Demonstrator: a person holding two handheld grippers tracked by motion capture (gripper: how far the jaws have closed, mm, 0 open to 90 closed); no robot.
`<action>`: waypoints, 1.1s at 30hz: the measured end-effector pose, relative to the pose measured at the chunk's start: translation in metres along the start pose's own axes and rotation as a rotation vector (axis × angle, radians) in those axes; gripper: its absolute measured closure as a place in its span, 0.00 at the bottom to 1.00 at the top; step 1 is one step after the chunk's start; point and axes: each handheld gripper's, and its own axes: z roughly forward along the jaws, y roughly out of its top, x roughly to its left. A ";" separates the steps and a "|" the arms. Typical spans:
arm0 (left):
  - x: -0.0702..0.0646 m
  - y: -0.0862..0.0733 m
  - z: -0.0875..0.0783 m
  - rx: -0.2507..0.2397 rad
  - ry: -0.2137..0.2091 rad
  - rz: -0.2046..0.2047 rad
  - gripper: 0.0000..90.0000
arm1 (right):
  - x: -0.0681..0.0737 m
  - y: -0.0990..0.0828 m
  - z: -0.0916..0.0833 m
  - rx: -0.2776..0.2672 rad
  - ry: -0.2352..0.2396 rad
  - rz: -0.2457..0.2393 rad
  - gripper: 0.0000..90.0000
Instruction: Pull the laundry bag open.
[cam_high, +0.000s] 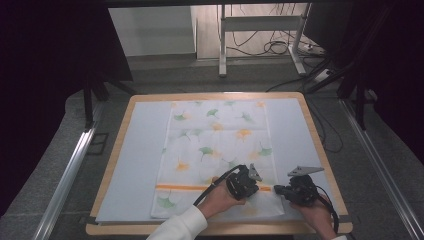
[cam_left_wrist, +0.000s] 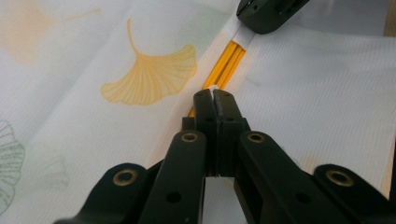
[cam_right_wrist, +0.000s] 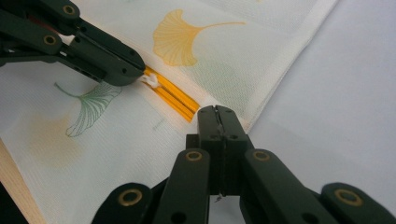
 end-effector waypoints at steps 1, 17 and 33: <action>0.001 -0.001 -0.001 -0.003 0.001 0.000 1.00 | 0.000 0.000 0.000 0.001 0.001 0.002 1.00; 0.008 -0.014 -0.010 -0.004 0.019 -0.017 1.00 | 0.000 0.000 0.000 -0.001 0.000 -0.002 1.00; 0.014 -0.026 -0.019 -0.003 0.029 -0.045 1.00 | 0.000 0.000 0.000 -0.002 0.003 0.000 1.00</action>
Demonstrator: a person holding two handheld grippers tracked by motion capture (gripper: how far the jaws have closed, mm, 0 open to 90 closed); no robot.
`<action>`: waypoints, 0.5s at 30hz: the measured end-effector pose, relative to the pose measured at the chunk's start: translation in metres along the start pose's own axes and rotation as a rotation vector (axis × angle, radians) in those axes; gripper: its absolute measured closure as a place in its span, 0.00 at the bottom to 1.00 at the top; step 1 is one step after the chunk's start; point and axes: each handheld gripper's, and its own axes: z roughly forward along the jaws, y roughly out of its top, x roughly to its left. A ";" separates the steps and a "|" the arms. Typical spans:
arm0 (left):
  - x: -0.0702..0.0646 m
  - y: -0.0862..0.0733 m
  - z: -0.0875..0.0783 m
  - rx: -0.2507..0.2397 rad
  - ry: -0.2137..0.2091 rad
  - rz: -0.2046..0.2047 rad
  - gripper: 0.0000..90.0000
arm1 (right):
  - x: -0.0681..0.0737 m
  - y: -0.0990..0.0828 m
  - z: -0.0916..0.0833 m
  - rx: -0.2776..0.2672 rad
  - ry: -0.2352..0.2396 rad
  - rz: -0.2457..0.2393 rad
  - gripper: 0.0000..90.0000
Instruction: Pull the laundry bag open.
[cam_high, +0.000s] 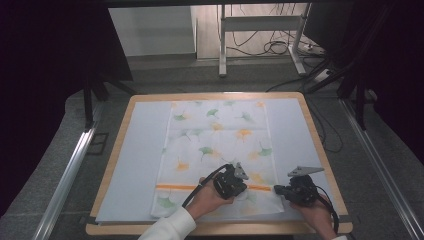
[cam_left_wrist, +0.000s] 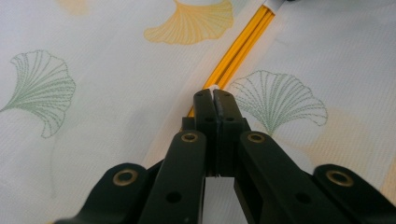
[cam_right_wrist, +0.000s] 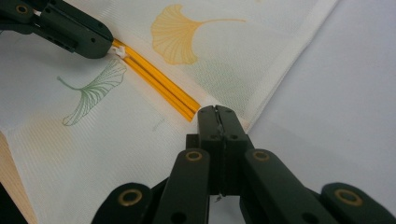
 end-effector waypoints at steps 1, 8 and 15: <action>0.000 0.000 0.000 0.001 0.002 -0.001 1.00 | 0.000 0.000 0.000 0.000 0.000 0.002 1.00; 0.003 -0.005 -0.005 0.010 0.011 -0.002 1.00 | 0.000 0.000 0.000 -0.001 0.002 0.003 1.00; 0.010 -0.017 -0.014 0.009 0.019 -0.029 1.00 | 0.000 0.000 0.000 -0.001 0.003 0.007 1.00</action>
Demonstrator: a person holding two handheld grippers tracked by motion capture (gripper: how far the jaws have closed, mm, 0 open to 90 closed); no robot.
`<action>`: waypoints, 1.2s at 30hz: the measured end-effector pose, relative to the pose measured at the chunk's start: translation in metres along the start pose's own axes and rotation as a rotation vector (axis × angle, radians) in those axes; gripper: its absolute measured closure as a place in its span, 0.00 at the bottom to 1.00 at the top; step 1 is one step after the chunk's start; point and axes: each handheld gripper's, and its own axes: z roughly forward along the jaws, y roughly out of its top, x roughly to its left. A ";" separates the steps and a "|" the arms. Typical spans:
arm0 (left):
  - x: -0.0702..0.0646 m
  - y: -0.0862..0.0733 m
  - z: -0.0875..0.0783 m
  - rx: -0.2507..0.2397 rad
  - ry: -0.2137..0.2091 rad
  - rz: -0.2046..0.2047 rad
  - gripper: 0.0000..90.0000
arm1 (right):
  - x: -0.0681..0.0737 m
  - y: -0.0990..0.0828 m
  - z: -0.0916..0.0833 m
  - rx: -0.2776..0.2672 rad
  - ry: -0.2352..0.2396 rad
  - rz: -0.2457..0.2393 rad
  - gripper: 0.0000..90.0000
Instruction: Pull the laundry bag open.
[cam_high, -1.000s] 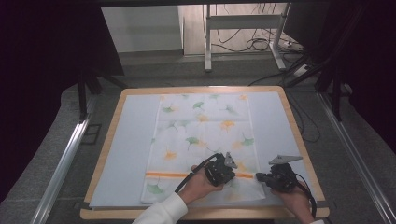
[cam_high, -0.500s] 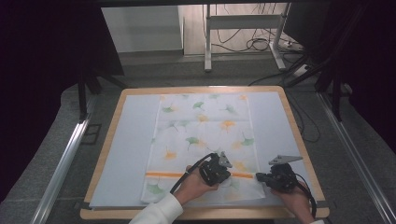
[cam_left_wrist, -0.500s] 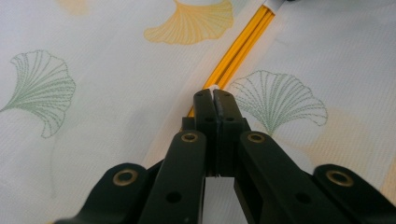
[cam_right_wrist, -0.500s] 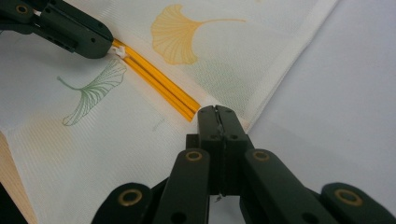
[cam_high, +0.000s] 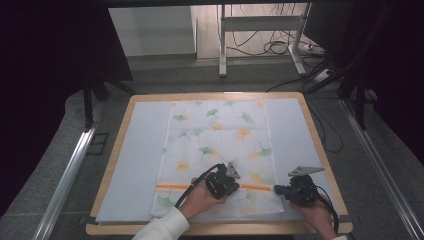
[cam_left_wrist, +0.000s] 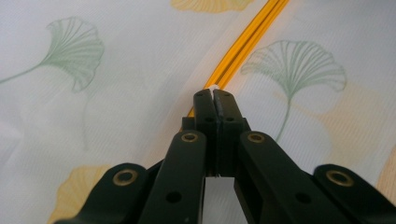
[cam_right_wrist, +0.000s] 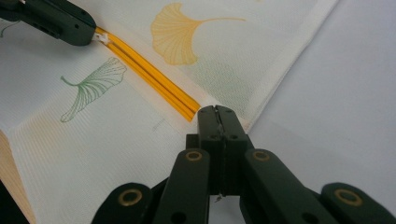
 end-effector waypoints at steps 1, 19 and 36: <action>0.001 -0.001 -0.001 0.000 0.001 -0.004 1.00 | 0.000 0.000 0.000 0.000 0.000 0.001 1.00; 0.013 -0.022 -0.015 -0.010 0.014 -0.046 1.00 | 0.001 0.000 0.000 -0.002 -0.004 -0.015 1.00; 0.018 -0.032 -0.022 -0.014 0.023 -0.072 1.00 | 0.001 0.000 0.000 -0.002 -0.005 -0.014 1.00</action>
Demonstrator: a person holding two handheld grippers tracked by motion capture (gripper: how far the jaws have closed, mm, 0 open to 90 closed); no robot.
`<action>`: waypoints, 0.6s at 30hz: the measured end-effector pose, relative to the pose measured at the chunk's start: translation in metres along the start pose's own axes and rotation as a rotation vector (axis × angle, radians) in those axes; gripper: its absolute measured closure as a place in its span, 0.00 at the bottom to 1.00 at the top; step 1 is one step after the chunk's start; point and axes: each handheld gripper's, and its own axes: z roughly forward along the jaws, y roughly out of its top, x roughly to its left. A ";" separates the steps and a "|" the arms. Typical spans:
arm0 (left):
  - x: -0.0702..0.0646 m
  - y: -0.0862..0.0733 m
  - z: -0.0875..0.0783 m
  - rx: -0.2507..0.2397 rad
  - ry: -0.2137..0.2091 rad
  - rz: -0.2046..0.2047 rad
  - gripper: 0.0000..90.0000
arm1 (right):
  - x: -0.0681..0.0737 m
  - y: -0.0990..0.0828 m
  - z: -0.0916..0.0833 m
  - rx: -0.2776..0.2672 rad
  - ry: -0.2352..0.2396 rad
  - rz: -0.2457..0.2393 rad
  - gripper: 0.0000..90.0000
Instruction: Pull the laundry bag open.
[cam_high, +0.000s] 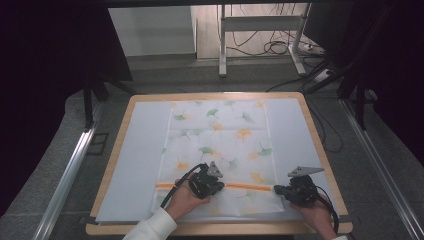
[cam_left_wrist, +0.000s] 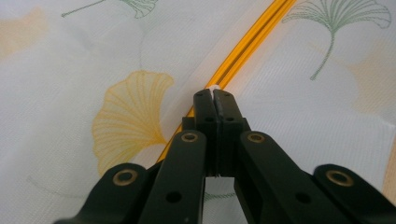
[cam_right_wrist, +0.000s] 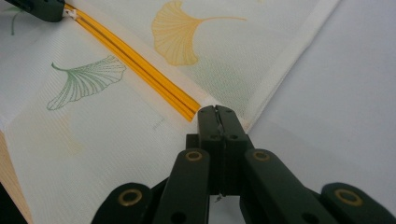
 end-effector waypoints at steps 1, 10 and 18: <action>0.000 0.000 0.000 0.000 0.000 0.000 1.00 | 0.000 0.000 0.000 0.000 0.000 0.000 1.00; 0.004 -0.006 -0.005 0.004 0.009 -0.013 1.00 | 0.000 0.000 0.000 0.001 0.000 0.000 1.00; 0.010 -0.014 -0.012 0.005 0.022 -0.032 1.00 | 0.000 0.000 0.000 0.002 -0.001 0.001 1.00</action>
